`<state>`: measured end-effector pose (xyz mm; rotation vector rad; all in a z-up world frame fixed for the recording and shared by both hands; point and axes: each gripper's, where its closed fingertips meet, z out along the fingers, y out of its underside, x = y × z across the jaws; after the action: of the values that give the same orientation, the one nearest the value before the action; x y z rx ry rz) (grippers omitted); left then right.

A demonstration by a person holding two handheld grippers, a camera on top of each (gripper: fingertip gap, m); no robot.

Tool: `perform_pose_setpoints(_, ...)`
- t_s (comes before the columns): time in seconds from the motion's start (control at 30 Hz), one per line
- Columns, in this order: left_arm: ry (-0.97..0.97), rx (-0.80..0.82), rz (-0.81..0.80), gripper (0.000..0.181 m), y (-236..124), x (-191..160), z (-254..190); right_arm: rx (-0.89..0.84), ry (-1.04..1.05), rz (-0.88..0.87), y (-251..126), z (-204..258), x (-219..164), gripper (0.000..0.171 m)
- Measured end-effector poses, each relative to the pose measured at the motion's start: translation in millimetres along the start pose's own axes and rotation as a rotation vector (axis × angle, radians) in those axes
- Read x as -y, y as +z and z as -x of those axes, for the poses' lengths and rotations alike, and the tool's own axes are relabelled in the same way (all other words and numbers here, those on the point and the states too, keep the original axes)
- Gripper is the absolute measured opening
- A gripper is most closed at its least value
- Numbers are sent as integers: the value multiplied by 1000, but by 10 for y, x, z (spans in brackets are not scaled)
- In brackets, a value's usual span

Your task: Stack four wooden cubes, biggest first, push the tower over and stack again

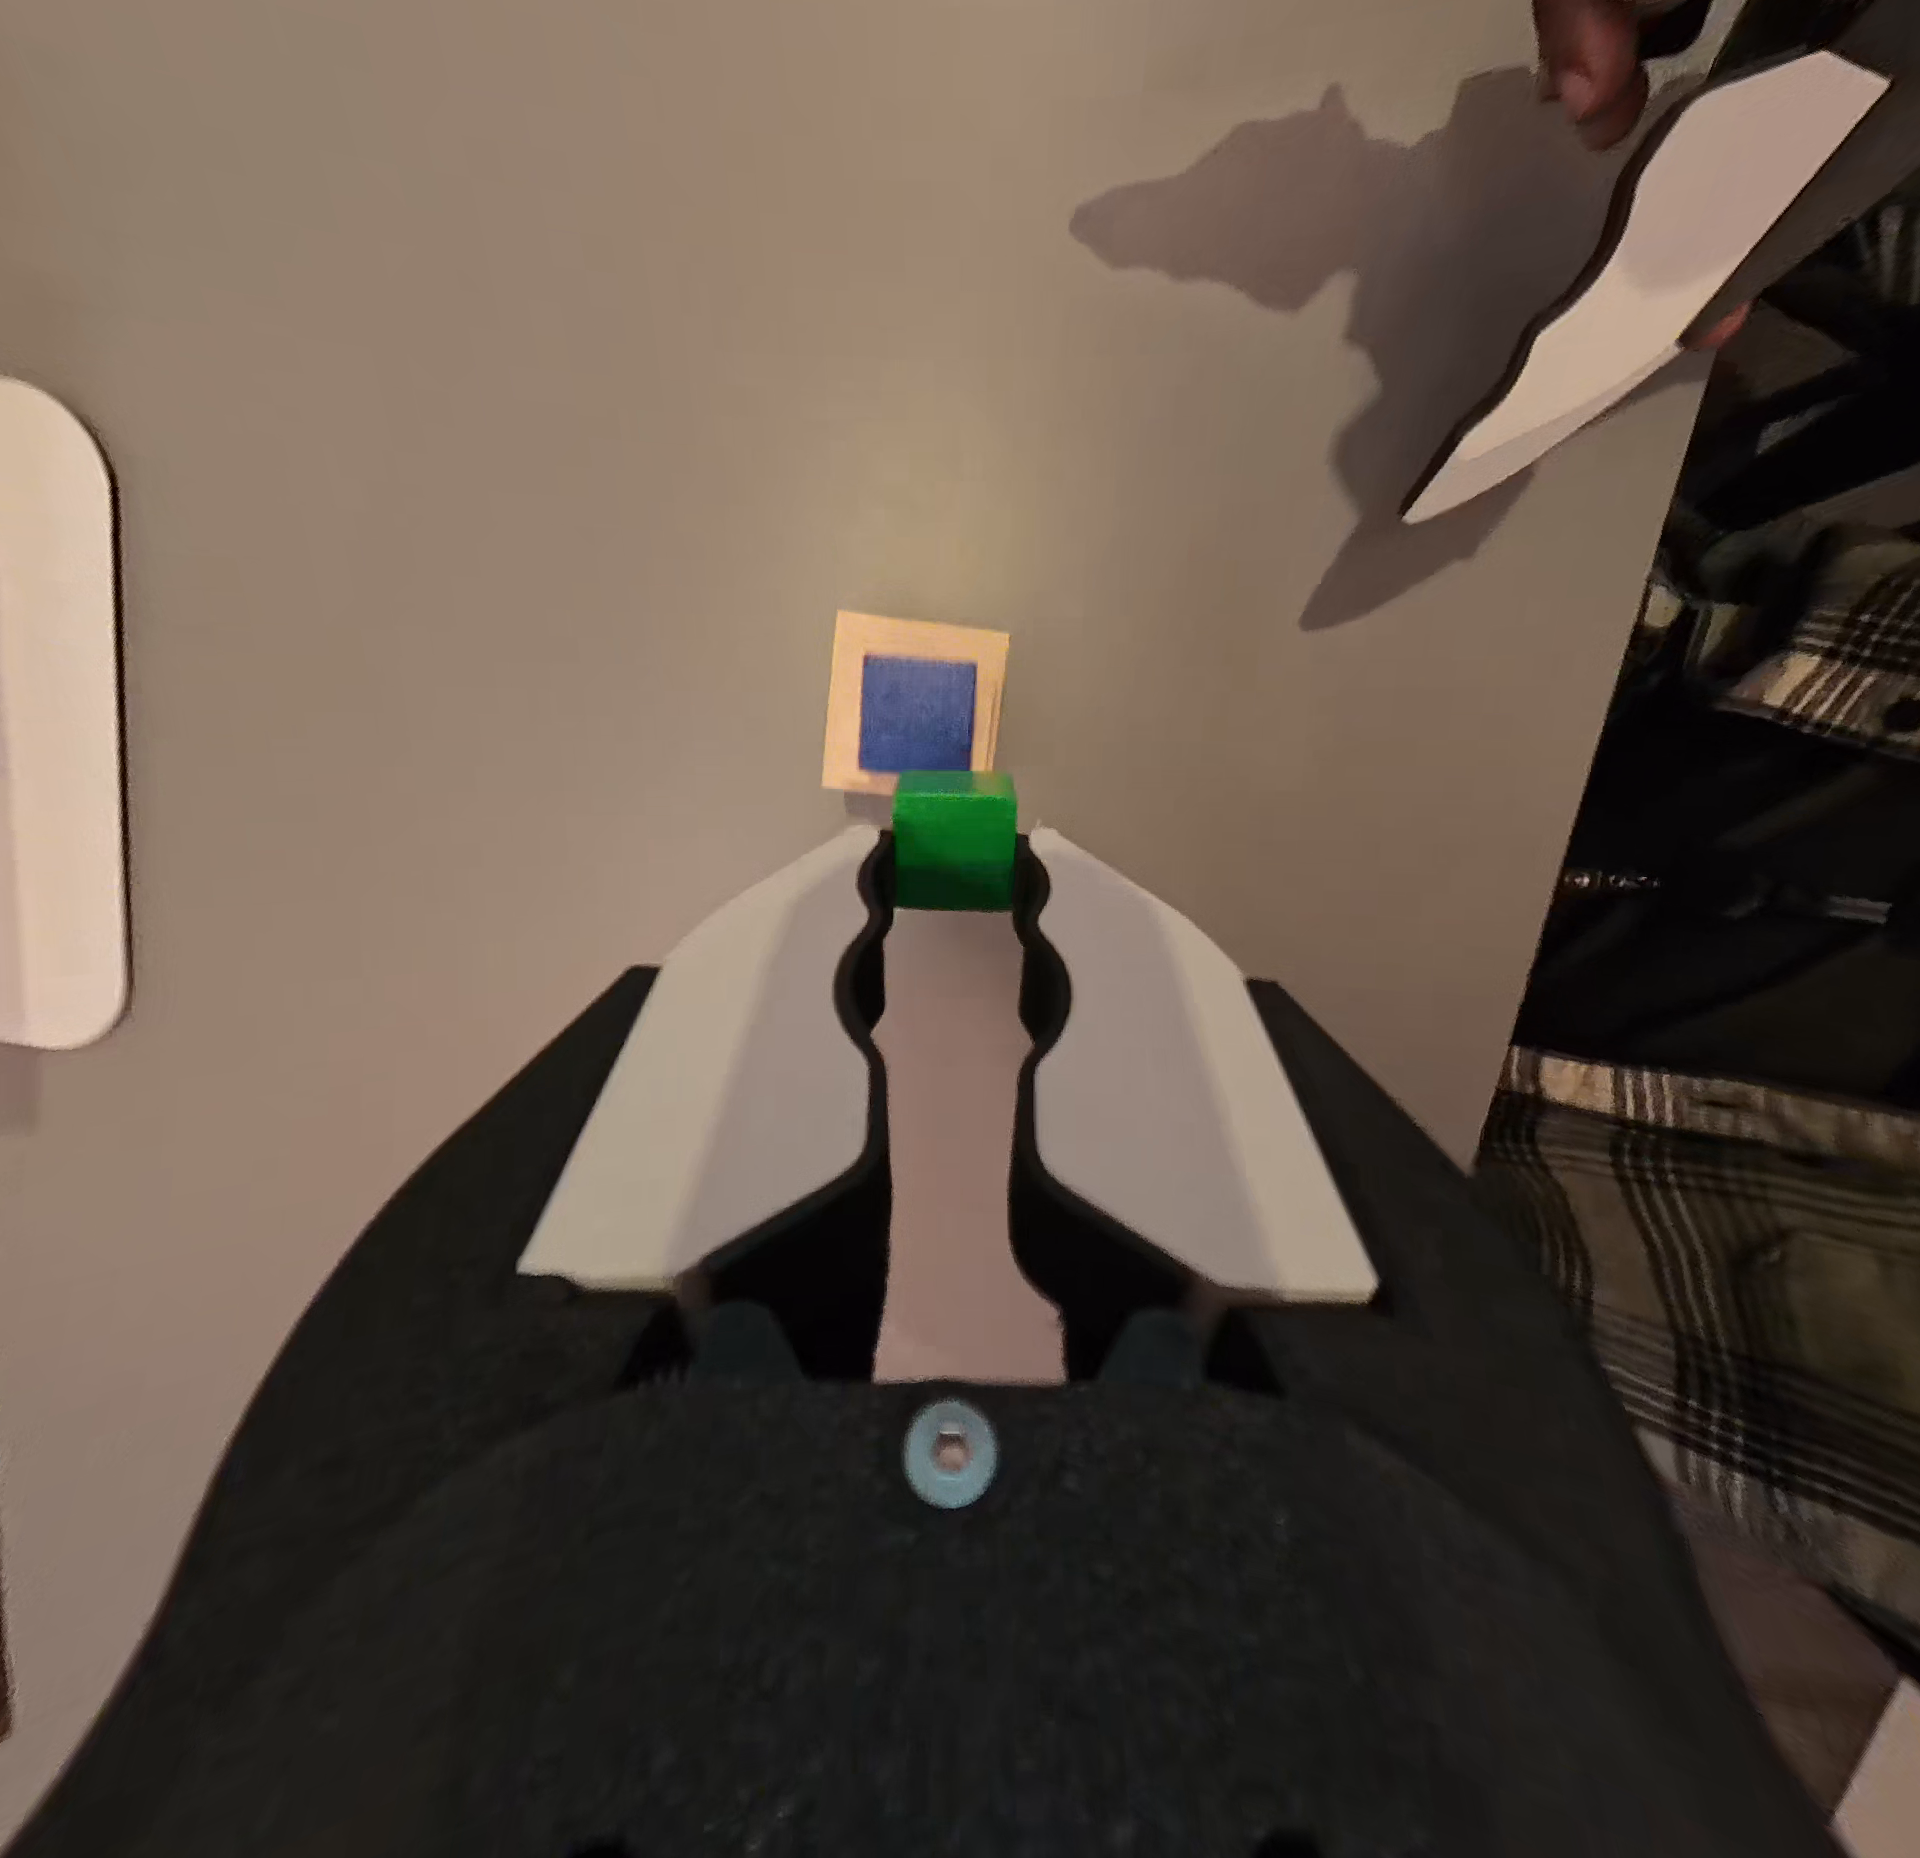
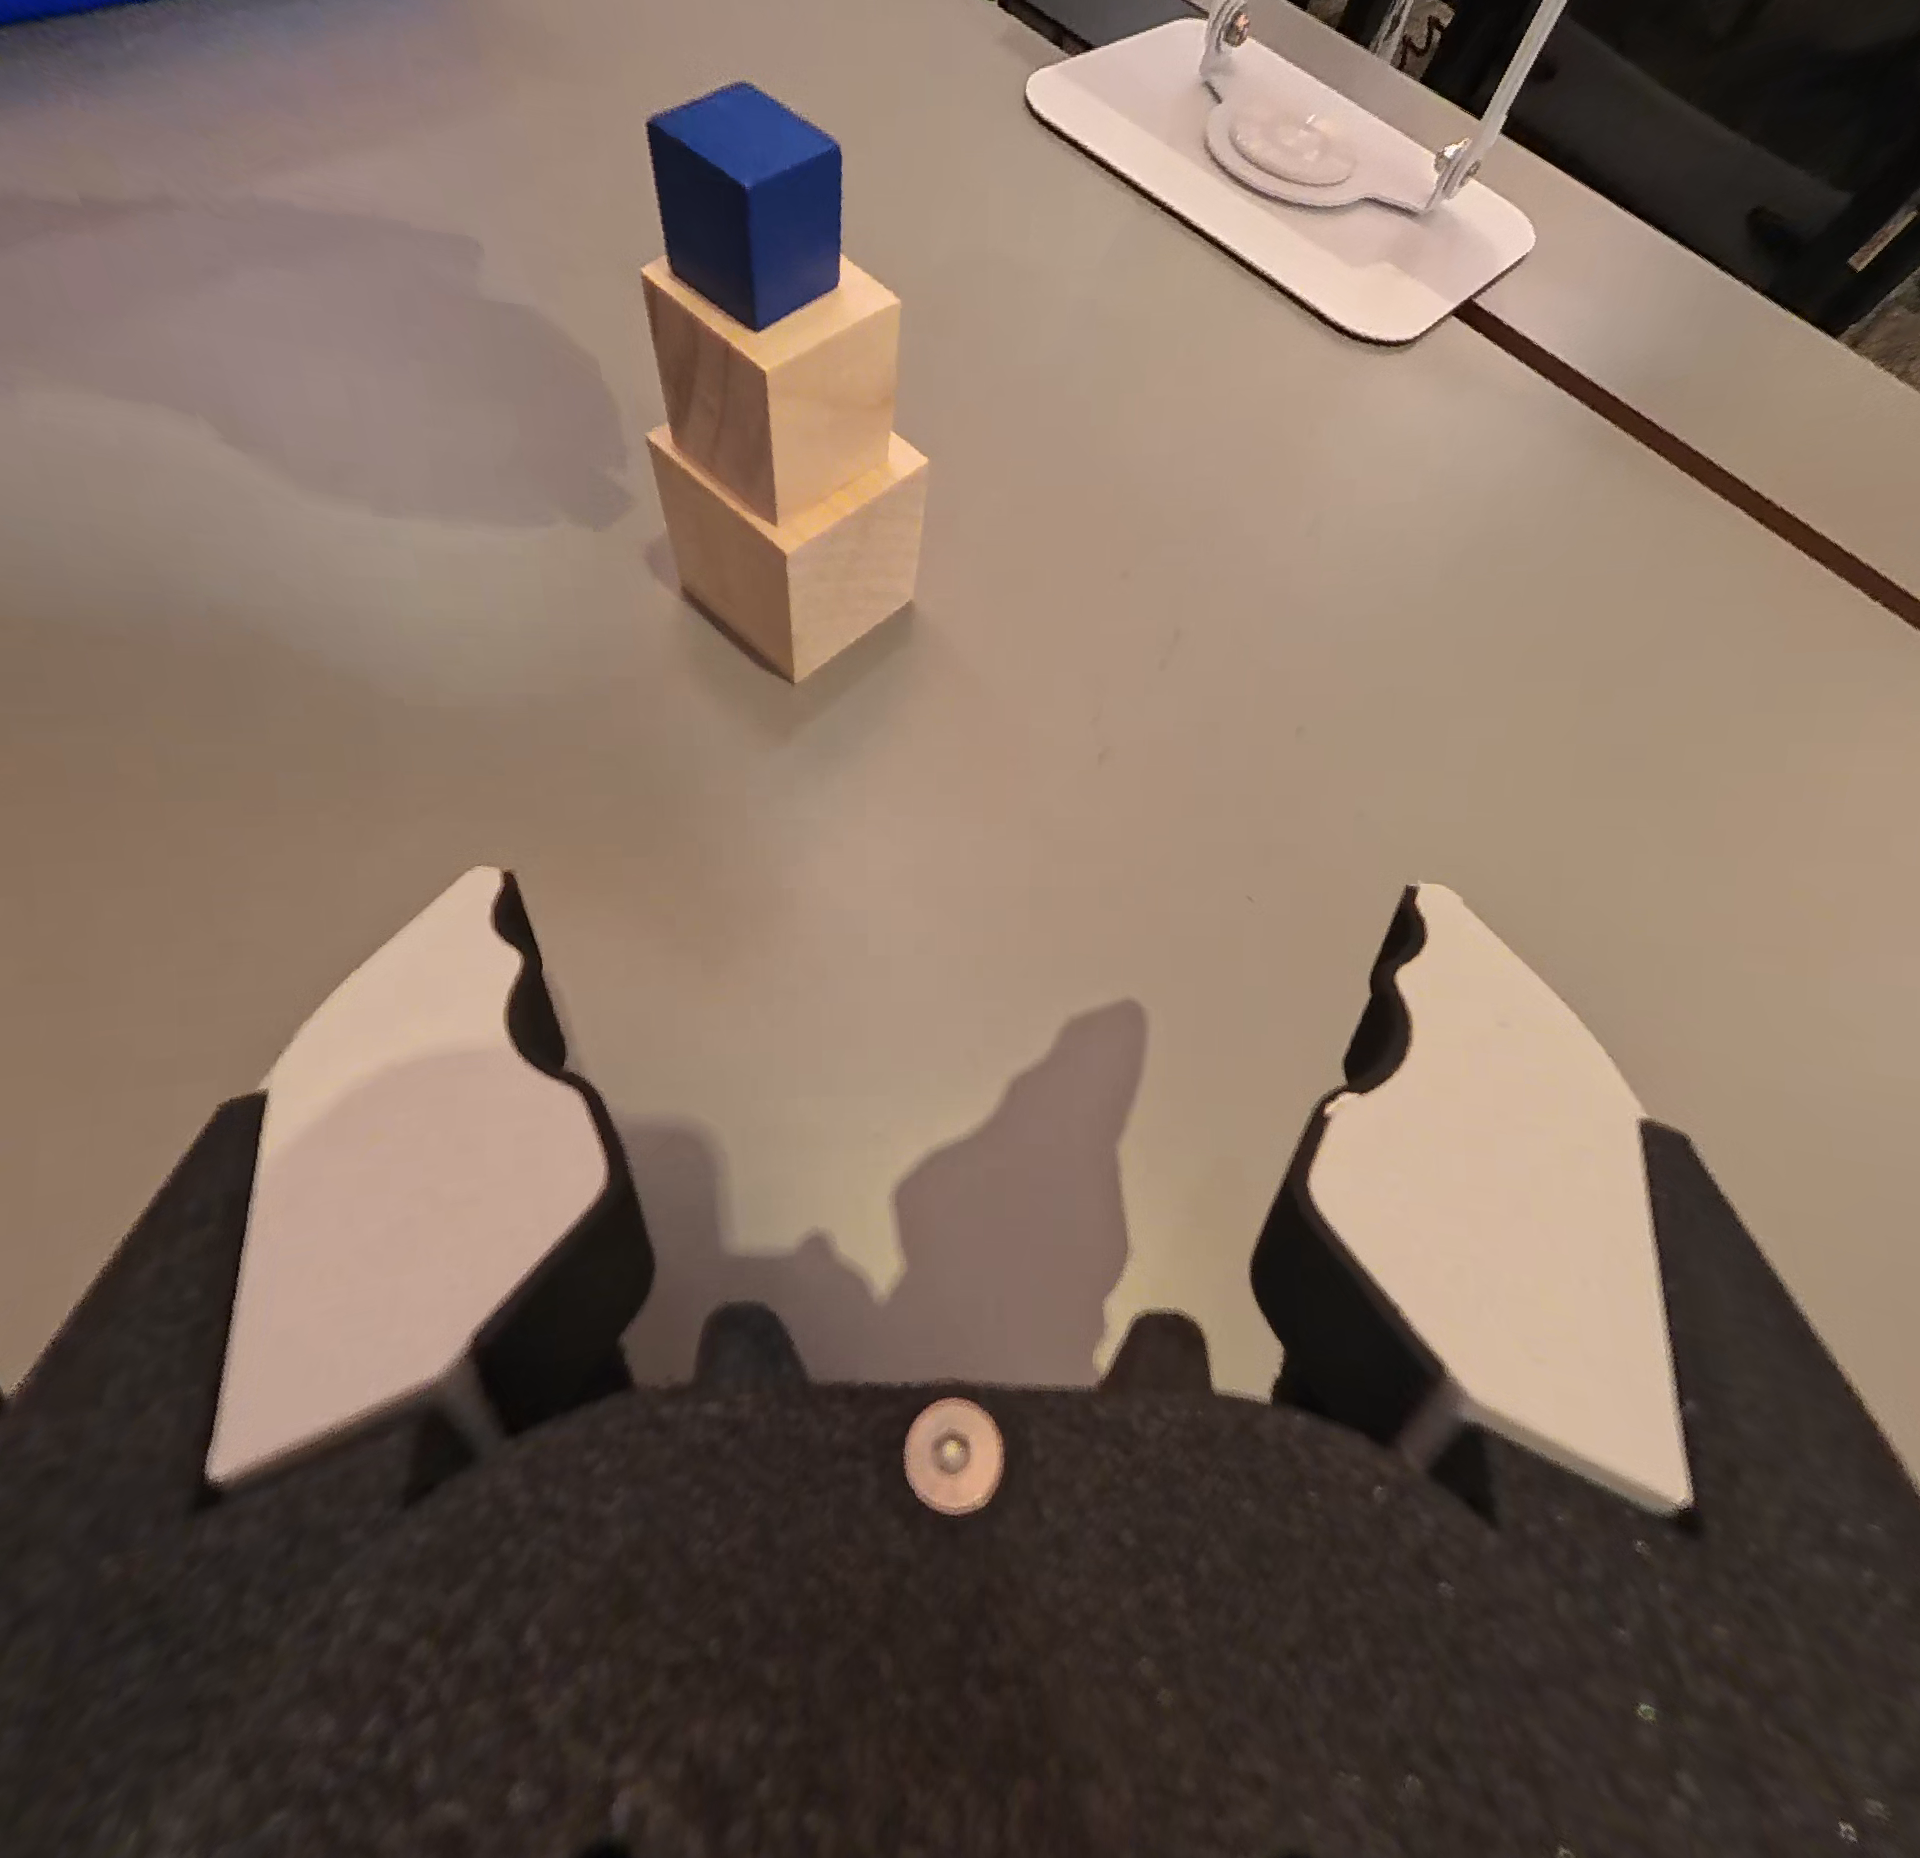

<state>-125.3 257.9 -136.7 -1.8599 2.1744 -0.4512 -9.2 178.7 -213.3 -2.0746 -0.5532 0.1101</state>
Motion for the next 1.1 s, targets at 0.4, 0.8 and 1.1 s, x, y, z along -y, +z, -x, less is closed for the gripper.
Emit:
perform_pose_setpoints(0.4, 17, -37, 88, 21, 266, 111, 77, -3, 16, -16, -56, -69, -3, 145)
perform_pose_setpoints(0.8, 41, -40, 104, 21, 332, 90, 80, 3, 12, -5, -25, -48, -18, 145)
perform_pose_setpoints(1.1, 51, -46, 109, 21, 355, 108, 63, 6, 15, 1, -19, -48, -34, 145)
